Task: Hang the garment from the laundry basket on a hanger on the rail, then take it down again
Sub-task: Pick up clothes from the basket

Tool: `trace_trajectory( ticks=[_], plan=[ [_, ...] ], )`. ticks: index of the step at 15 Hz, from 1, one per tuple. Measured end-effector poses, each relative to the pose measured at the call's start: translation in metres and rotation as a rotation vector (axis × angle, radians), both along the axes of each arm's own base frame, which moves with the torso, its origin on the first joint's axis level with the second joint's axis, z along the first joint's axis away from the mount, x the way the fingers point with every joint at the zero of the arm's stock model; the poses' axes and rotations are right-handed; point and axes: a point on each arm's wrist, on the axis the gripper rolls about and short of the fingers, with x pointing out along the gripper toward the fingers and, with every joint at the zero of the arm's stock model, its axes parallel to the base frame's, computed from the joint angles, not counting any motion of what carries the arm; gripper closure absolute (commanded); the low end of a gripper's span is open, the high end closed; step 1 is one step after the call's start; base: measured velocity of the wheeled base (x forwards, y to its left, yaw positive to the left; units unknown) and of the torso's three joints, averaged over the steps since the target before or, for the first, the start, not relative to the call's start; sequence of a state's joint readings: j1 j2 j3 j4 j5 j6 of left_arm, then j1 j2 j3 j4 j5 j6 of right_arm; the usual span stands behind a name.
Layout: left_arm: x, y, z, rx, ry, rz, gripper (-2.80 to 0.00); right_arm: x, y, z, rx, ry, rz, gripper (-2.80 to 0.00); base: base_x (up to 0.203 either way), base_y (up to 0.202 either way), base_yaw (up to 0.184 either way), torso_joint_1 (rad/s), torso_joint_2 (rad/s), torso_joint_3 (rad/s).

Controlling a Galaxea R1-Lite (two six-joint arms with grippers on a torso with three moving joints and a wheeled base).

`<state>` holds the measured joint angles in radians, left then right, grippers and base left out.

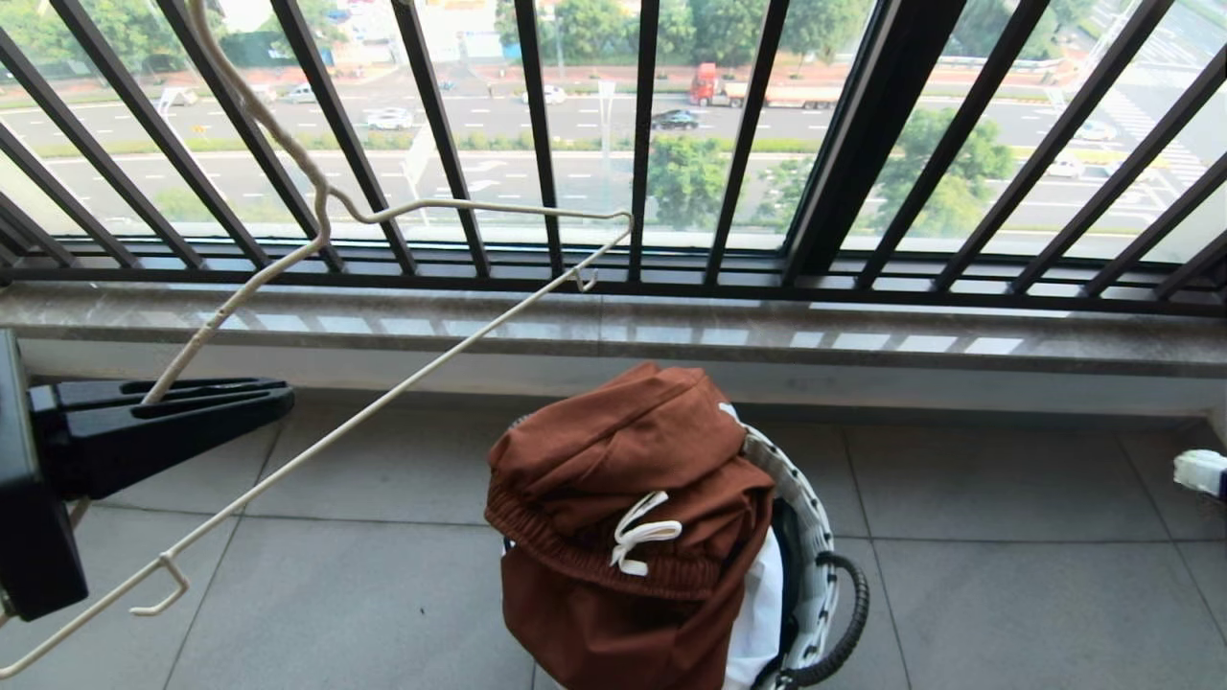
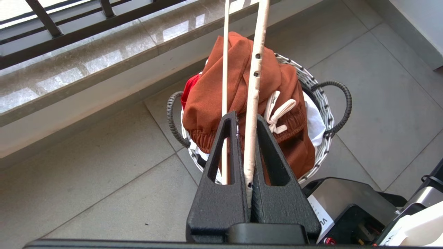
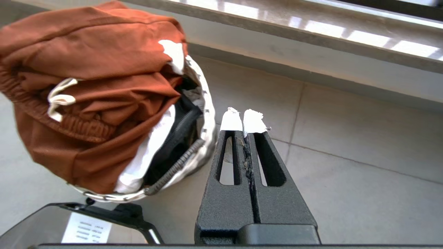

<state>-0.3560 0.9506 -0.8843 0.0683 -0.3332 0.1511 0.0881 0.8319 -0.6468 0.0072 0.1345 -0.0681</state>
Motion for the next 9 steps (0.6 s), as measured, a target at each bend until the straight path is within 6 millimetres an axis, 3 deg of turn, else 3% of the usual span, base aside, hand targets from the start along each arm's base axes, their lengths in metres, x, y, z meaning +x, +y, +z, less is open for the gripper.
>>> trace_trajectory(
  ticks=[3, 9],
  plan=[
    [-0.001, 0.0, 0.004, -0.011, -0.008, 0.002, 0.0, 0.042, 0.021, 0.013, 0.001, 0.045, 0.133, 0.0, 0.0, 0.0, 0.0, 0.0, 0.0, 0.0],
    [-0.006, 0.002, 0.014, -0.077, -0.006, 0.004, 0.0, 0.118, 0.077, 0.012, 0.016, 0.11, 0.442, 0.0, 0.0, 0.0, 0.0, 0.0, 0.0, 0.0]
  ],
)
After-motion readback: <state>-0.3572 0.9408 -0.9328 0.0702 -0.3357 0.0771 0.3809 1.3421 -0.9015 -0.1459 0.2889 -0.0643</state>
